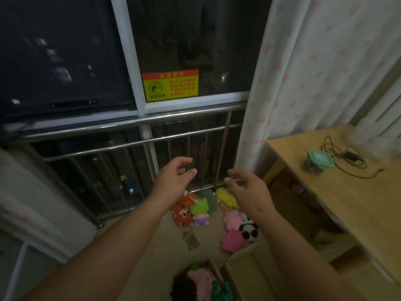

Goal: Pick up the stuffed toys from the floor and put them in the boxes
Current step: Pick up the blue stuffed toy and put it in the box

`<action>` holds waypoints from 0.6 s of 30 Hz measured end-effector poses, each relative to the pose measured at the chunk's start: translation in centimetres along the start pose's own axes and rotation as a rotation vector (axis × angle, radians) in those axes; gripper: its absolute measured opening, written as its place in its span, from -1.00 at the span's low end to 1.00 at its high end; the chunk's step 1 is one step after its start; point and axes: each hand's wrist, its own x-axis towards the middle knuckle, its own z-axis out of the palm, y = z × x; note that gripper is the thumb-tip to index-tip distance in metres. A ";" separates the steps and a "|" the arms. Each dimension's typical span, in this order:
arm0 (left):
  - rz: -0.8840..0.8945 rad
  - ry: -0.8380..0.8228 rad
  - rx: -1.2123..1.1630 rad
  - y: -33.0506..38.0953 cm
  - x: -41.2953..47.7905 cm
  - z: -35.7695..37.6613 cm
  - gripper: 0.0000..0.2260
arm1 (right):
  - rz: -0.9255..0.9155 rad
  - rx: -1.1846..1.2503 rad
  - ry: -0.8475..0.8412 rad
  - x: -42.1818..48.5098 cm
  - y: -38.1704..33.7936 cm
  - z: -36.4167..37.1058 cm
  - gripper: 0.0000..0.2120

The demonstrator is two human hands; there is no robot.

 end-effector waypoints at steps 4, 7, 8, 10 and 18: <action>-0.009 0.050 0.001 0.9 0.6 0.4 -0.73 | -0.030 0.000 -0.043 1.3 -0.1 -0.6 -0.68; -0.024 0.087 -0.005 0.9 1.1 0.1 -0.72 | -0.071 -0.001 -0.073 3.1 -0.5 0.0 -0.68; -0.030 0.103 -0.001 0.9 1.3 -0.2 -0.72 | -0.076 0.002 -0.088 3.6 -0.8 0.4 -0.68; -0.037 0.139 0.012 0.7 1.7 -1.1 -0.71 | -0.090 0.006 -0.121 4.7 -1.1 1.6 -0.67; -0.082 0.171 0.055 -3.1 6.3 -7.2 -0.76 | -0.051 0.025 -0.154 8.1 -3.2 8.5 -0.69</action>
